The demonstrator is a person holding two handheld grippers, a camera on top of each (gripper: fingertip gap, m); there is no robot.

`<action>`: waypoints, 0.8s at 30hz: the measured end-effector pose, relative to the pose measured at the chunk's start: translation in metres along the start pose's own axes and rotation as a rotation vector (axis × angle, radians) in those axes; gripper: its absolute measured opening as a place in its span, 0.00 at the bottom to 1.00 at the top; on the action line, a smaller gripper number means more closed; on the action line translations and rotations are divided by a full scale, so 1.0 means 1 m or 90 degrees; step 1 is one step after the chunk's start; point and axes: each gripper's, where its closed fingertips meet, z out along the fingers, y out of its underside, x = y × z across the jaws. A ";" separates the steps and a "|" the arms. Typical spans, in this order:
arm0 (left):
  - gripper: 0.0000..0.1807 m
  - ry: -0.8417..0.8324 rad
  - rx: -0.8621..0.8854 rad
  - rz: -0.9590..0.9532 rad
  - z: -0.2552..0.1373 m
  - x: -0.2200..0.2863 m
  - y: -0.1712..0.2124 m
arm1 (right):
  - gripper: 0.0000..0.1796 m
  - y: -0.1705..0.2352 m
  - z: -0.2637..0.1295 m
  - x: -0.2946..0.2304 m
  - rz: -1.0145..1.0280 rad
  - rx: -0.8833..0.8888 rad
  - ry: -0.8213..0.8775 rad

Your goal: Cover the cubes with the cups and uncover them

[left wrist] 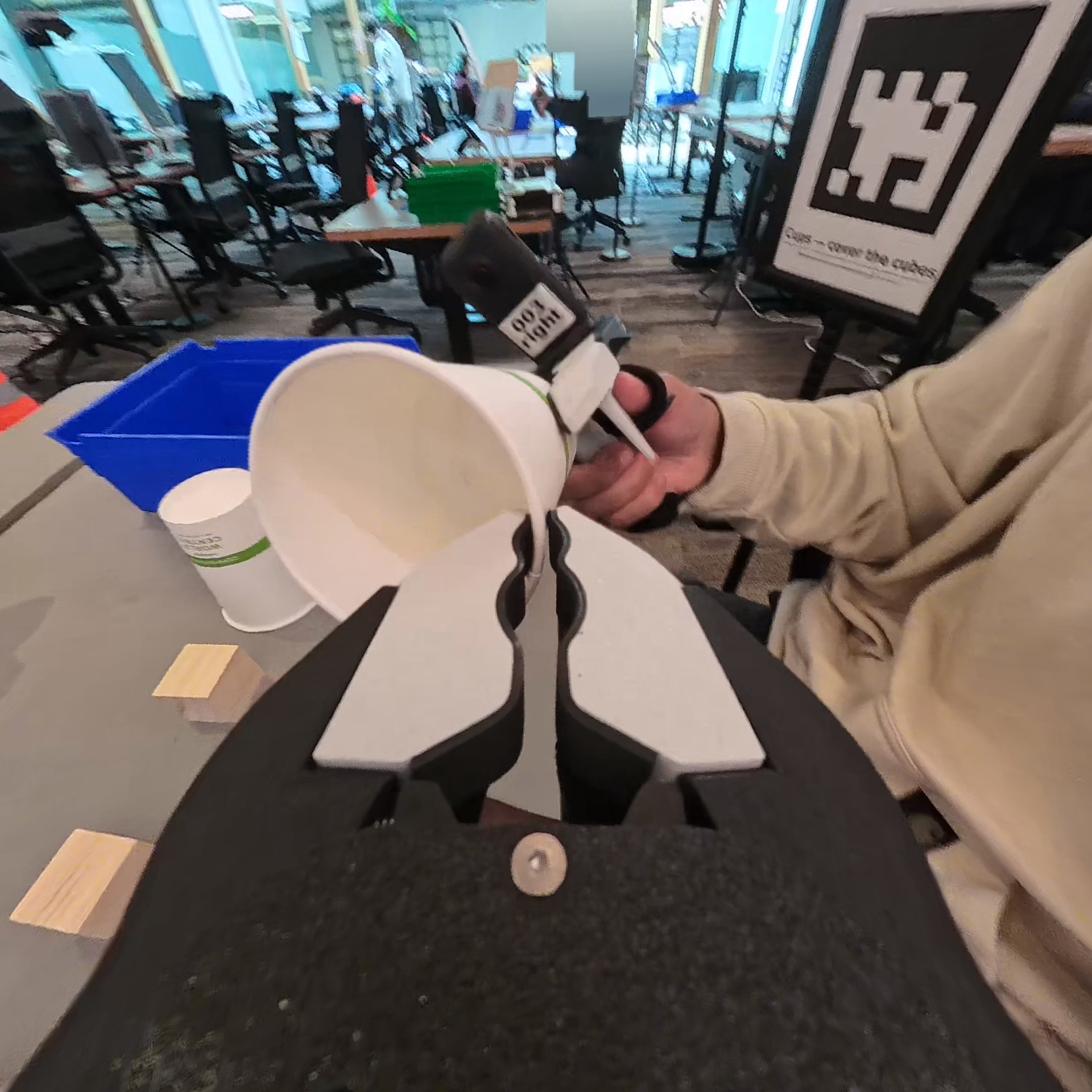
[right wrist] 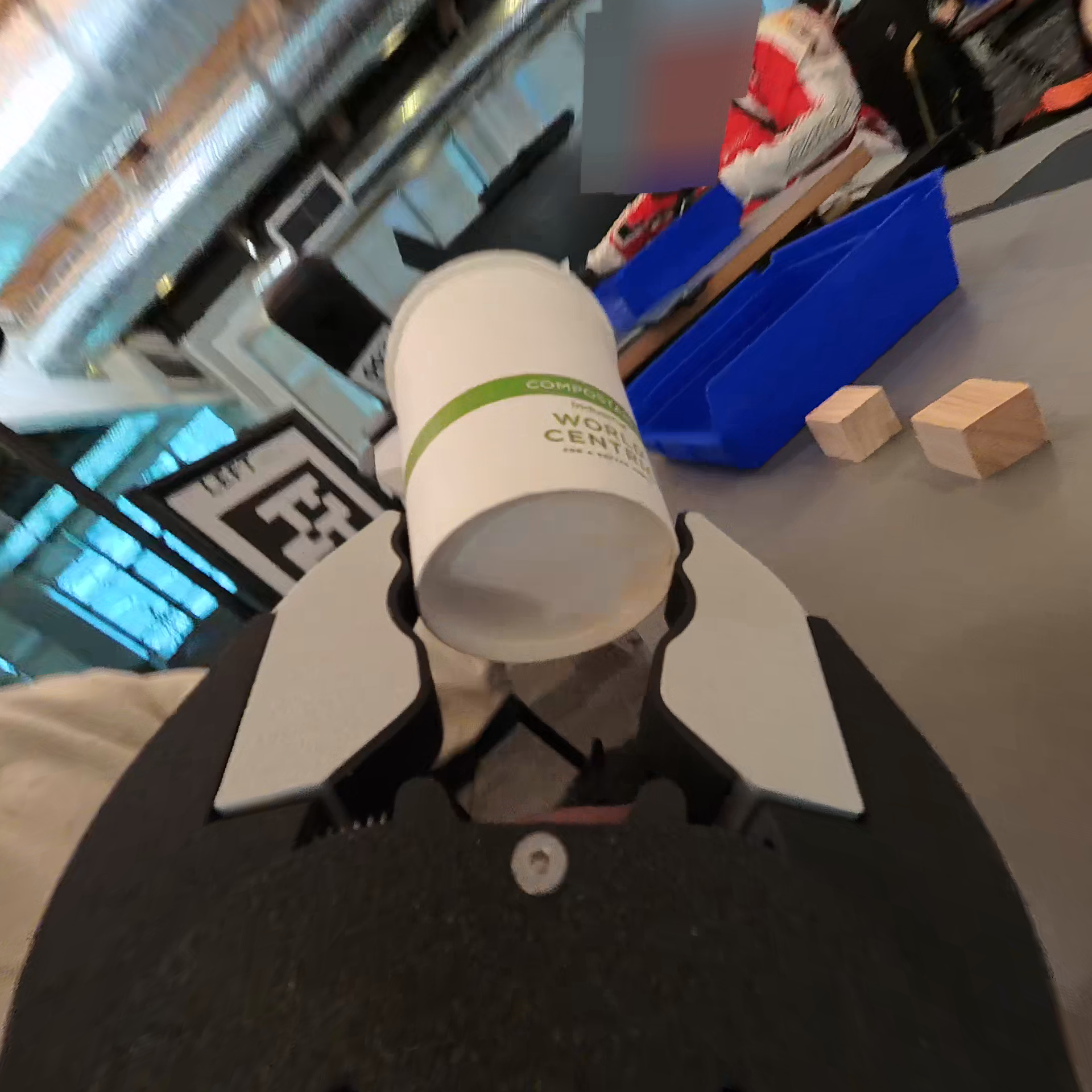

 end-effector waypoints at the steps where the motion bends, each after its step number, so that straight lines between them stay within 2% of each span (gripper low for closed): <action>1: 0.02 0.022 -0.025 0.008 -0.002 0.004 0.003 | 0.46 0.009 0.000 0.000 -0.029 -0.041 0.000; 5: 0.00 0.057 -0.090 0.028 -0.017 0.006 0.010 | 0.47 0.046 -0.015 0.017 -0.220 -0.265 0.097; 9: 0.00 0.070 -0.151 0.032 -0.028 0.003 0.021 | 0.49 0.027 -0.031 0.023 -0.363 -0.326 0.201; 13: 0.00 0.080 -0.220 0.036 -0.025 0.001 0.038 | 0.48 0.004 -0.011 0.013 -0.427 -0.328 0.216; 15: 0.00 0.100 -0.256 0.048 -0.021 0.006 0.046 | 0.49 0.011 0.002 0.009 -0.424 -0.372 0.179; 19: 0.01 0.148 -0.279 0.065 -0.014 0.021 0.048 | 0.50 0.027 0.024 -0.001 -0.318 -0.424 0.036; 24: 0.01 0.198 -0.273 0.087 -0.015 0.037 0.043 | 0.52 0.045 0.028 -0.003 -0.178 -0.481 -0.085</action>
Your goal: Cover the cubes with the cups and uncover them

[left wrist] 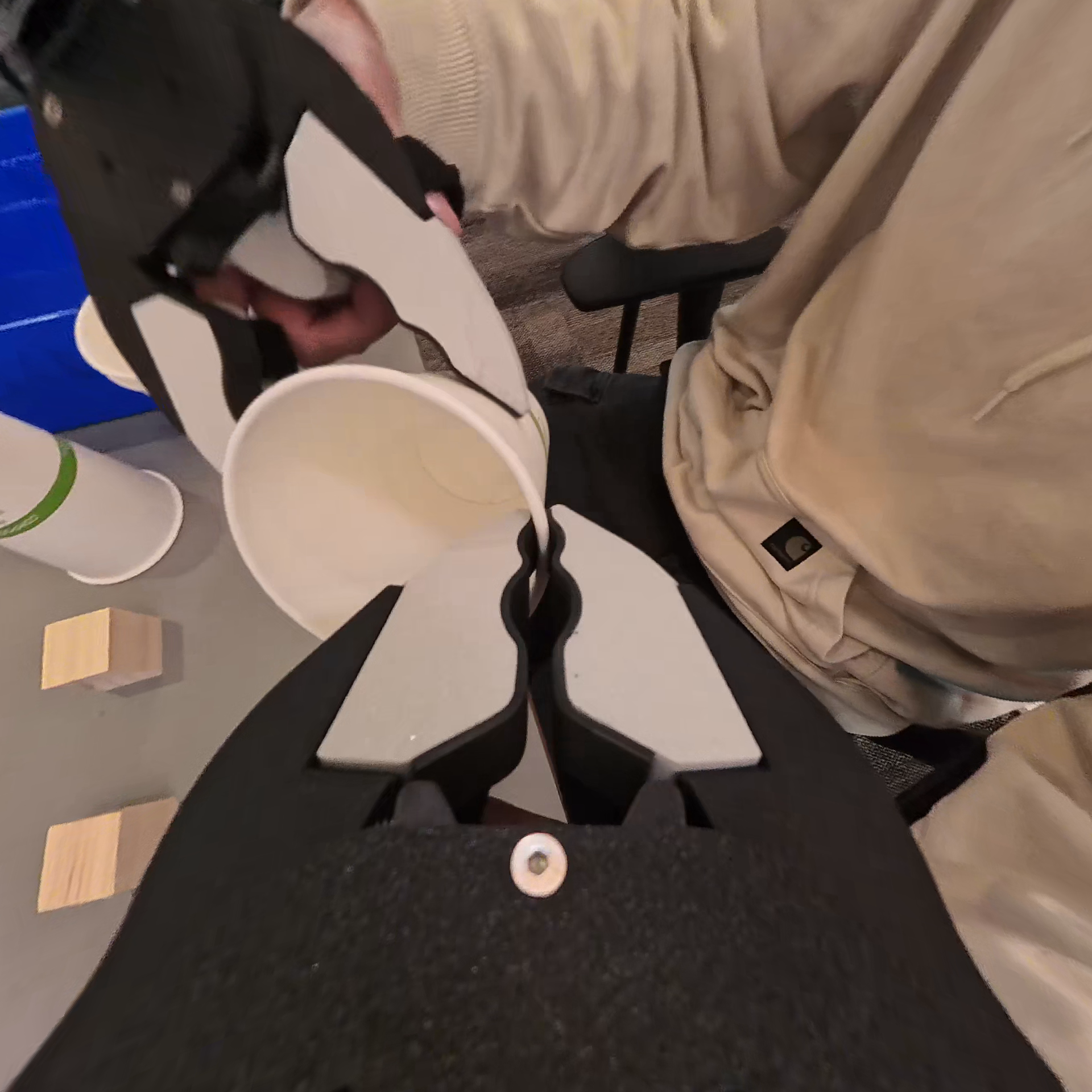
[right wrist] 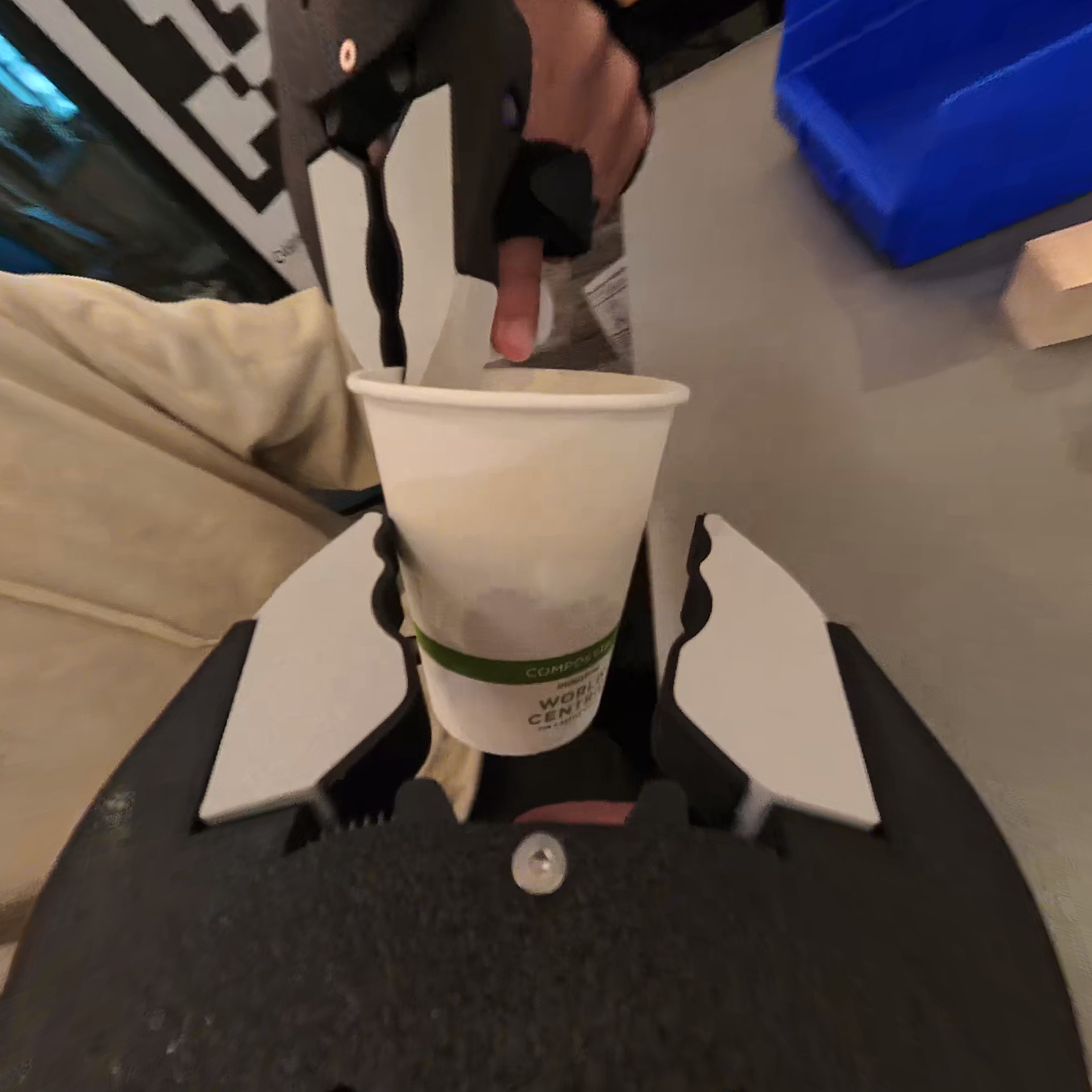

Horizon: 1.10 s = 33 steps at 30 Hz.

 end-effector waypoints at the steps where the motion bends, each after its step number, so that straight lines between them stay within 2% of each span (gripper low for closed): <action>1: 0.01 0.006 0.004 0.006 0.001 0.002 -0.001 | 0.52 0.002 0.004 -0.005 0.010 -0.004 -0.036; 5: 0.01 0.028 0.003 0.011 0.005 0.005 -0.002 | 0.48 0.006 0.012 -0.012 0.027 -0.015 -0.098; 8: 0.02 -0.019 0.022 -0.004 0.004 -0.007 0.000 | 0.47 -0.001 0.006 -0.001 0.045 0.032 -0.059; 11: 0.26 -0.103 0.105 -0.023 -0.008 -0.024 -0.009 | 0.47 -0.011 -0.016 0.011 0.053 0.118 0.016; 13: 0.32 -0.180 0.202 -0.051 -0.024 -0.038 -0.018 | 0.47 -0.015 -0.036 0.015 0.042 0.183 0.090; 15: 0.30 -0.261 0.296 -0.107 -0.039 -0.052 -0.019 | 0.47 -0.017 -0.062 0.021 0.018 0.251 0.190; 20: 0.29 -0.407 0.412 -0.292 -0.046 -0.071 0.023 | 0.47 0.002 -0.167 0.058 0.025 0.437 0.535; 22: 0.29 -0.467 0.437 -0.377 -0.041 -0.076 0.051 | 0.47 0.015 -0.193 0.069 0.054 0.488 0.596; 26: 0.27 -0.578 0.436 -0.417 -0.033 -0.080 0.078 | 0.47 0.029 -0.208 0.090 0.047 0.510 0.694; 33: 0.27 -0.568 0.353 -0.331 -0.004 -0.071 0.065 | 0.48 0.030 -0.199 0.113 0.030 0.452 0.759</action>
